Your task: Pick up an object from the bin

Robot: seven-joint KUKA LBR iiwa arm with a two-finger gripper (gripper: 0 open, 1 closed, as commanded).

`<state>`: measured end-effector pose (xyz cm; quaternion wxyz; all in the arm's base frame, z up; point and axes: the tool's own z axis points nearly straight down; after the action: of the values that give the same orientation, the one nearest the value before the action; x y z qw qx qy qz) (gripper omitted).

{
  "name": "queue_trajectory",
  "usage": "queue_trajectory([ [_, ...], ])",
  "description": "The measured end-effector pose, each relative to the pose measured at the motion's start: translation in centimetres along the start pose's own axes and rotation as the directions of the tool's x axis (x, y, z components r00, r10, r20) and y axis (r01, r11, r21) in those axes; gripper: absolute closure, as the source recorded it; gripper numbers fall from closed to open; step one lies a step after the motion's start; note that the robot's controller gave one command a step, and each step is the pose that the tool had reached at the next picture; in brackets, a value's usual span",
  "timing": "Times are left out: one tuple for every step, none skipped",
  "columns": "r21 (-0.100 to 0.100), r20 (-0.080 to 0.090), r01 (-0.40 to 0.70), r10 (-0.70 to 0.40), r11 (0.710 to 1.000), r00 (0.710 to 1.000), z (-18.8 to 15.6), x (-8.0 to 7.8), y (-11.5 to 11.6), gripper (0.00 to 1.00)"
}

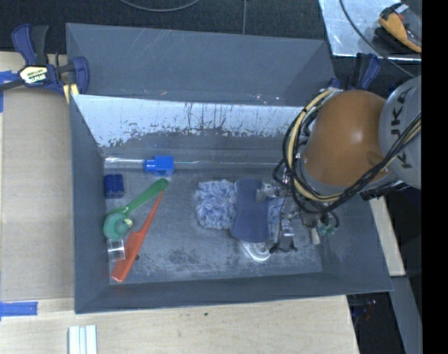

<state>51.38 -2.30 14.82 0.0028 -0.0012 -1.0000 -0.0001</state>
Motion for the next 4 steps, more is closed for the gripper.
queue_trajectory([
  [0.0,0.008,0.001,-0.001,1.0,1.0,-0.5,-0.2,0.0,0.0],
  [0.002,0.017,0.004,-0.004,1.0,1.0,7.2,-6.4,4.4,0.0],
  [0.007,0.027,0.242,-0.242,0.97,0.97,-1.4,-8.4,8.2,0.0],
  [0.006,0.017,0.262,-0.262,0.965,0.965,4.8,-6.9,12.4,0.0],
])
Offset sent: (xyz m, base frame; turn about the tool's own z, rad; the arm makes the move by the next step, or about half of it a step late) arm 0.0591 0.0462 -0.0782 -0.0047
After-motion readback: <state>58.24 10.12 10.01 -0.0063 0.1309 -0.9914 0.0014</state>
